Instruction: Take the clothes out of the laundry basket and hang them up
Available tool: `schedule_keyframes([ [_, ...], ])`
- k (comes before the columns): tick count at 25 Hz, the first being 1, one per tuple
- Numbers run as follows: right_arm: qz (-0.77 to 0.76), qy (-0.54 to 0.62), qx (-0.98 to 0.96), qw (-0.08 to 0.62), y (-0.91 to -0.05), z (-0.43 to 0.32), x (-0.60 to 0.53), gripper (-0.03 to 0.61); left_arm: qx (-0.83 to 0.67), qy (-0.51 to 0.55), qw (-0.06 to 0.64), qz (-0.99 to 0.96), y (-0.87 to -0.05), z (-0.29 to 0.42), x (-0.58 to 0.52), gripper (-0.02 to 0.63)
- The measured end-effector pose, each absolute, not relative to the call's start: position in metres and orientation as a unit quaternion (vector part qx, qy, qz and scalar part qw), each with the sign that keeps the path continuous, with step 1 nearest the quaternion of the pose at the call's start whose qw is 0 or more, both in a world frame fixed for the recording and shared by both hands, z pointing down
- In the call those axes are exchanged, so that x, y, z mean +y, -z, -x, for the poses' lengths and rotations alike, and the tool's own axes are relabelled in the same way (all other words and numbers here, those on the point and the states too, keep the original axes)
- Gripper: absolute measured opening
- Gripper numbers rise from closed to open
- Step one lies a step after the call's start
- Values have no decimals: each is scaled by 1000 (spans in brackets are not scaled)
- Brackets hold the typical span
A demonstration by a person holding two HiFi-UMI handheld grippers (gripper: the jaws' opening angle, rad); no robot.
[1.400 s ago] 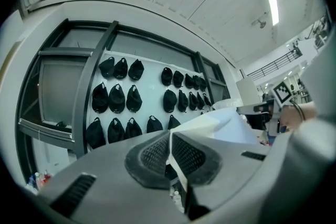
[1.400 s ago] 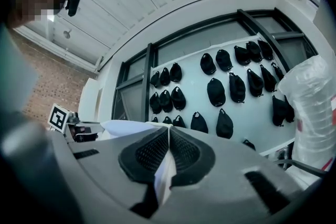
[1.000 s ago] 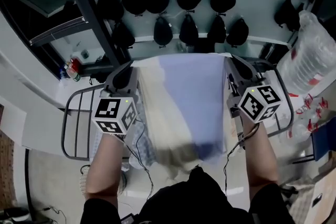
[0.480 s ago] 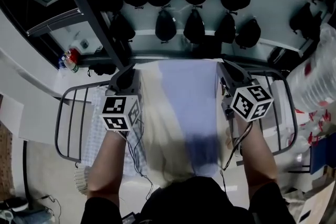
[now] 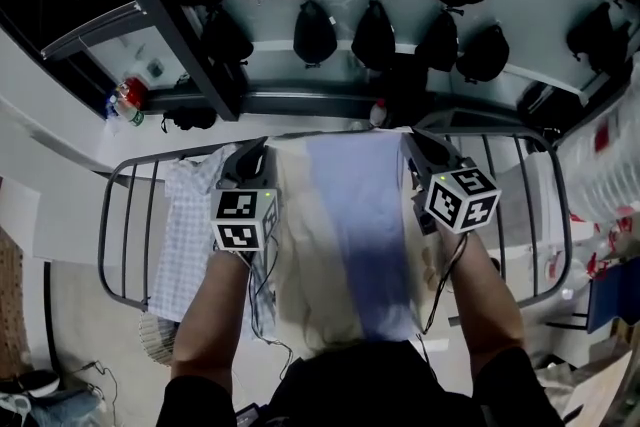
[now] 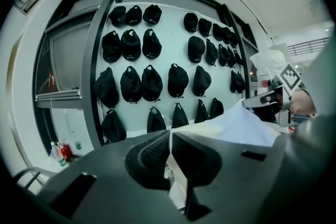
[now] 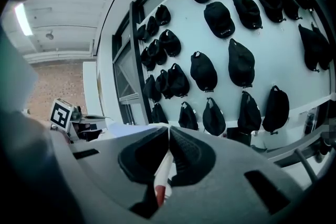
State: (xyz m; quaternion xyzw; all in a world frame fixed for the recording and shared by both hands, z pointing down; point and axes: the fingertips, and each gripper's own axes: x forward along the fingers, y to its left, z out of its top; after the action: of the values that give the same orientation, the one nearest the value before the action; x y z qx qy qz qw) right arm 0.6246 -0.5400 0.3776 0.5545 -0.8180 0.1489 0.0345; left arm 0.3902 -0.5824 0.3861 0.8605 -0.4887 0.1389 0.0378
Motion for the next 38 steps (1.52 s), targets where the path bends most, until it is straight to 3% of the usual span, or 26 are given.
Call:
schedule_keyframes([
  [23, -556, -180, -799, 143, -460, -628, -561, 17, -478, -224, 60, -847, -479, -400, -596, 12],
  [27, -547, -193, -800, 153, -469, -627, -559, 56, -467, -240, 65, -848, -487, -402, -592, 15],
  [31, -544, -200, -799, 162, -472, -626, -554, 91, -454, -256, 77, -850, -493, -401, -584, 121],
  [38, -545, -207, -793, 175, -475, -622, -544, 171, -445, -260, 79, -853, -491, -396, -570, 171],
])
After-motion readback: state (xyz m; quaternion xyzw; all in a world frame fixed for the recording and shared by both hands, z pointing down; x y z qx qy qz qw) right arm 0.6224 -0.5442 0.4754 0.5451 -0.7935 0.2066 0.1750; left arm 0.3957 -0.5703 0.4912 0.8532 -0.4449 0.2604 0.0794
